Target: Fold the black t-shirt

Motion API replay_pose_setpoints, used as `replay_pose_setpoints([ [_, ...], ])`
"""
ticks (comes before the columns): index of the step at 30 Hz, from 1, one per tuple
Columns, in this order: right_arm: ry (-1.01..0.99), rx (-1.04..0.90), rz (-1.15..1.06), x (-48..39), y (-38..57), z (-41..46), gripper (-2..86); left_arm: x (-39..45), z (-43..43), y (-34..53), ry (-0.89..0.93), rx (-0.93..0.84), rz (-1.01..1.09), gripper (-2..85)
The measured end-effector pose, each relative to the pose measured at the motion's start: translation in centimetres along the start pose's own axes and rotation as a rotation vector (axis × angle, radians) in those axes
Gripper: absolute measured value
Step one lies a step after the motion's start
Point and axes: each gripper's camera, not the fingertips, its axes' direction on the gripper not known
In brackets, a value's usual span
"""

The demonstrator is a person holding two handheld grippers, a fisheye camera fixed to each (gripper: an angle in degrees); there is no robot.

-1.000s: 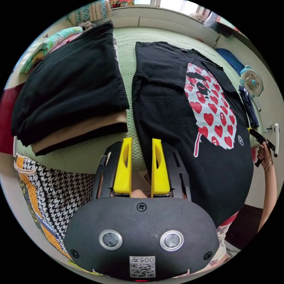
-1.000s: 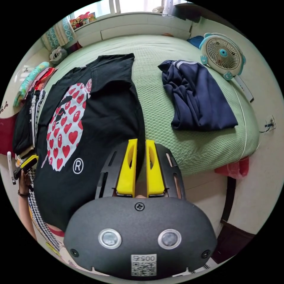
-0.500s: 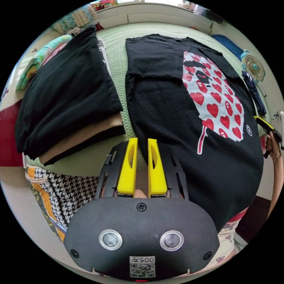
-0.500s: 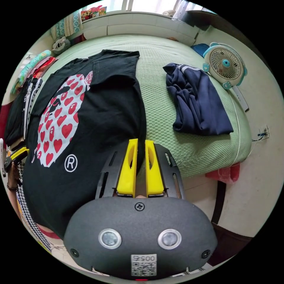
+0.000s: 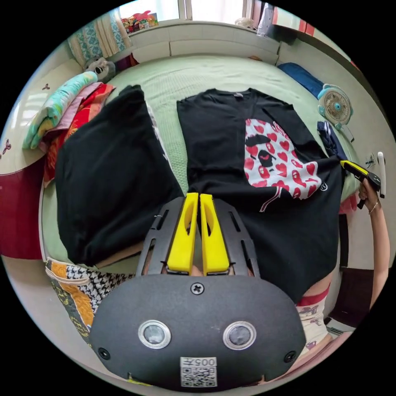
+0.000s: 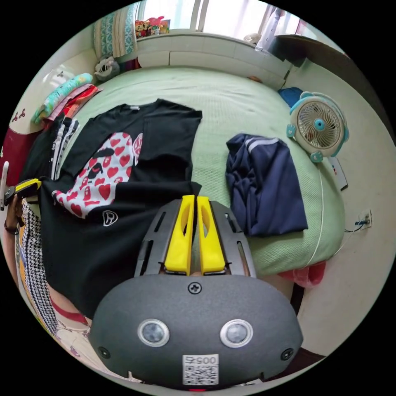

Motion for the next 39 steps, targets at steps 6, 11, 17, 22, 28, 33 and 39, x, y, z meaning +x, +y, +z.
replay_pose_setpoints([
  [6, 0.036, 0.07, 0.044, 0.2, -5.4, -1.8, -1.5, -2.6, -2.3, -4.4, -0.03, 0.079, -0.088, 0.7],
  [11, 0.044, 0.115, 0.145, -0.1, -7.2, -1.9, -0.9, -4.0, -1.3, -5.6, -0.028, 0.094, -0.179, 3.5],
  [17, 0.04, 0.043, 0.159, 1.1, -2.8, 0.0, 4.9, -4.6, -0.4, -0.3, -0.021, 0.116, -0.129, 7.8],
  [22, -0.057, 0.011, 0.118, 2.5, 4.2, 0.6, 8.2, -3.9, 1.0, 5.9, 0.032, 0.061, -0.076, 9.5],
  [28, -0.109, 0.006, 0.091, 2.6, 11.5, 0.6, 9.0, -1.9, 3.8, 12.1, 0.078, -0.004, -0.051, 10.9],
  [33, -0.117, 0.0, 0.101, 2.0, 13.8, 0.5, 9.2, -0.9, 6.6, 14.3, 0.105, -0.048, -0.07, 11.6],
  [39, -0.111, 0.007, 0.078, 0.6, 14.5, 0.3, 9.2, -0.7, 9.3, 14.8, 0.12, -0.06, -0.129, 11.2],
])
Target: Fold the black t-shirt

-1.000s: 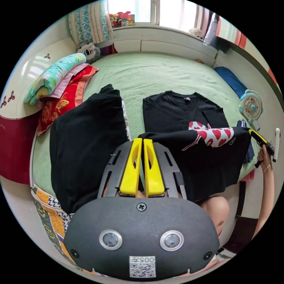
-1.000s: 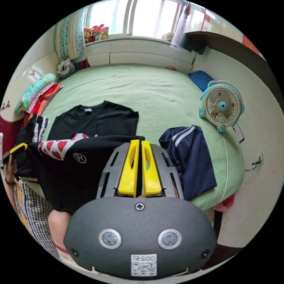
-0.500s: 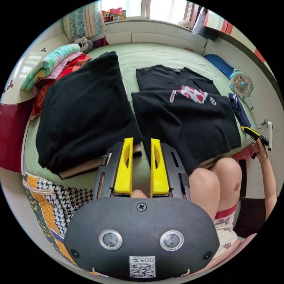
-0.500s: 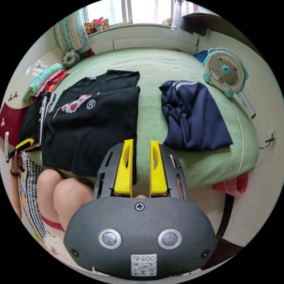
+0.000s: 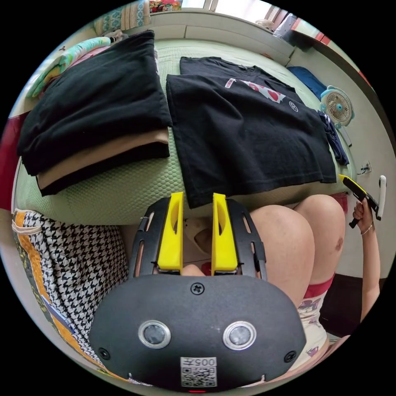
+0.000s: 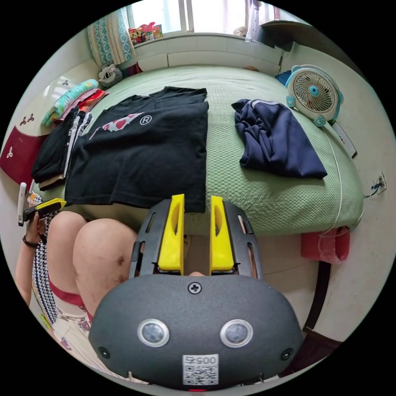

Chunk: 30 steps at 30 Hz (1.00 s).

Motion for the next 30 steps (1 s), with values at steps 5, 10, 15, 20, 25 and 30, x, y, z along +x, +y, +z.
replay_pose_setpoints([
  [5, -0.004, 0.014, 0.003, -0.6, 0.3, -0.1, 8.9, -0.3, 2.6, -0.4, -0.015, -0.016, -0.056, 10.2],
  [10, 0.004, 0.013, -0.012, -1.1, 0.7, 0.1, 9.0, -0.2, 3.9, -0.8, -0.039, -0.036, -0.069, 10.0],
  [15, -0.007, 0.001, 0.001, -1.1, 0.7, 0.8, 9.1, -0.2, 5.2, -1.0, -0.057, -0.046, -0.066, 9.7],
  [20, 0.0, 0.001, -0.008, -2.1, 0.3, 1.4, 9.1, 0.1, 6.5, -1.0, -0.076, -0.042, -0.062, 9.7],
  [25, 0.017, -0.034, -0.008, -2.9, 0.0, 3.0, 8.3, 0.2, 7.4, -1.1, -0.082, -0.055, -0.053, 9.8],
  [30, 0.045, -0.05, -0.006, -3.6, 0.6, 5.1, 7.8, 0.6, 8.2, -1.3, -0.102, -0.065, -0.029, 9.9],
])
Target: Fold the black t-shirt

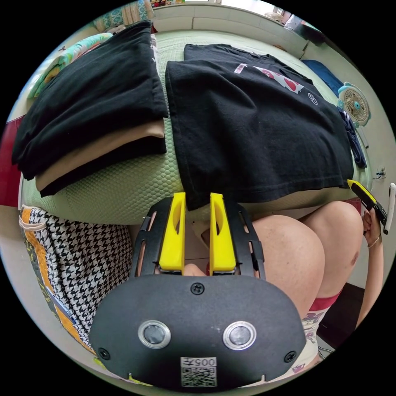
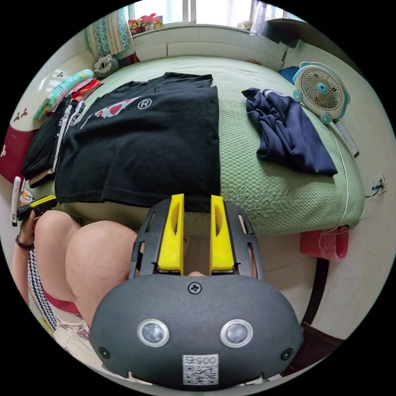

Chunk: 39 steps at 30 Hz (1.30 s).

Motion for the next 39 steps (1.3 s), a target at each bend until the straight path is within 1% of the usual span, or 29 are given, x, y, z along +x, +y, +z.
replay_pose_setpoints([
  [6, 0.012, 0.007, -0.02, -0.7, 0.3, 0.2, 7.2, 0.6, 0.7, -0.1, -0.021, -0.003, -0.008, 9.9],
  [11, 0.016, 0.009, -0.041, -1.0, 0.6, -0.4, 6.4, 0.9, 1.0, 0.6, -0.026, 0.033, -0.019, 9.9],
  [15, 0.034, 0.116, -0.001, -0.5, 2.2, -1.9, 7.4, 1.0, 1.1, 0.5, -0.029, 0.023, -0.018, 9.9],
  [17, 0.002, 0.088, 0.035, -0.1, 2.4, -1.9, 7.4, 1.1, 1.1, 0.4, -0.028, 0.016, -0.014, 9.8],
  [20, 0.012, 0.071, 0.077, 0.0, 2.4, -1.6, 7.6, 1.2, 1.0, 0.6, -0.024, 0.021, -0.012, 9.9],
  [23, -0.002, 0.066, 0.093, -0.4, 2.0, -1.2, 7.9, 1.2, 0.8, 1.0, -0.023, 0.04, -0.012, 9.8],
  [26, 0.021, 0.034, 0.098, -1.2, 1.6, -0.3, 8.0, 1.3, 0.5, 1.2, -0.022, 0.044, -0.014, 9.8],
  [33, 0.041, 0.027, 0.111, -2.3, 1.9, -0.3, 8.2, 1.4, -0.4, 1.6, -0.016, 0.037, -0.027, 9.7],
  [37, 0.041, 0.022, 0.117, -2.7, 2.2, -0.6, 7.2, 1.5, -1.3, 1.9, -0.011, 0.033, -0.042, 9.4],
  [39, 0.057, 0.035, 0.132, -3.3, 2.6, -1.0, 5.3, 1.6, -1.7, 2.2, -0.017, 0.036, -0.043, 9.2],
])
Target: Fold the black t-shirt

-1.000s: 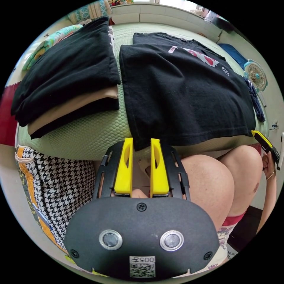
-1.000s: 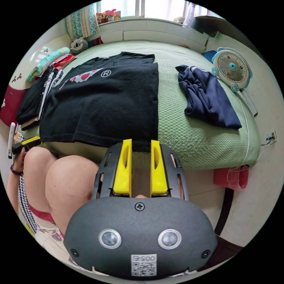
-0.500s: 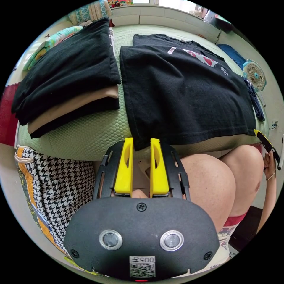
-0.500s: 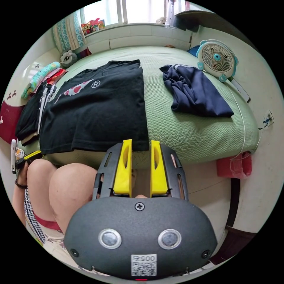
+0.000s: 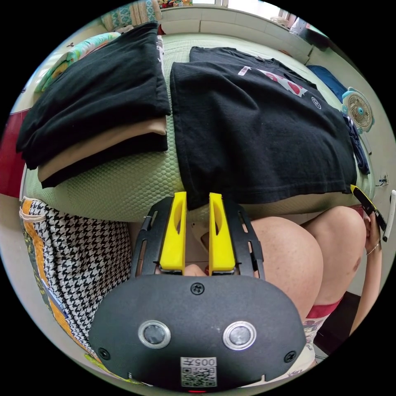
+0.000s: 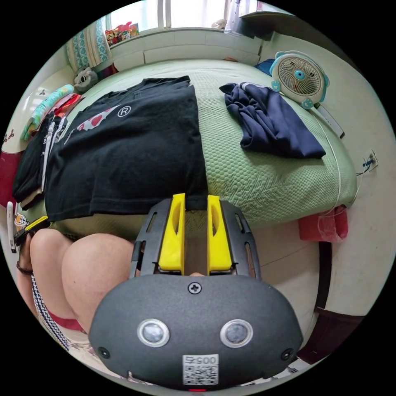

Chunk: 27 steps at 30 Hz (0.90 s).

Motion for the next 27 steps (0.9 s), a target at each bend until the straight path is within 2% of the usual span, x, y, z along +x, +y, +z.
replay_pose_setpoints([
  [12, 0.126, 0.053, -0.05, -3.9, 3.6, -2.2, 2.8, 0.5, -3.8, 2.6, -0.003, 0.002, -0.038, 7.3],
  [19, 0.115, 0.008, -0.071, -3.9, 4.5, -4.0, -0.3, 0.6, -7.3, 3.9, 0.005, -0.032, -0.045, 6.1],
  [27, 0.043, 0.075, 0.099, -2.4, 7.8, -7.8, -0.9, 0.2, -12.0, 7.7, 0.023, -0.053, -0.045, 4.6],
])
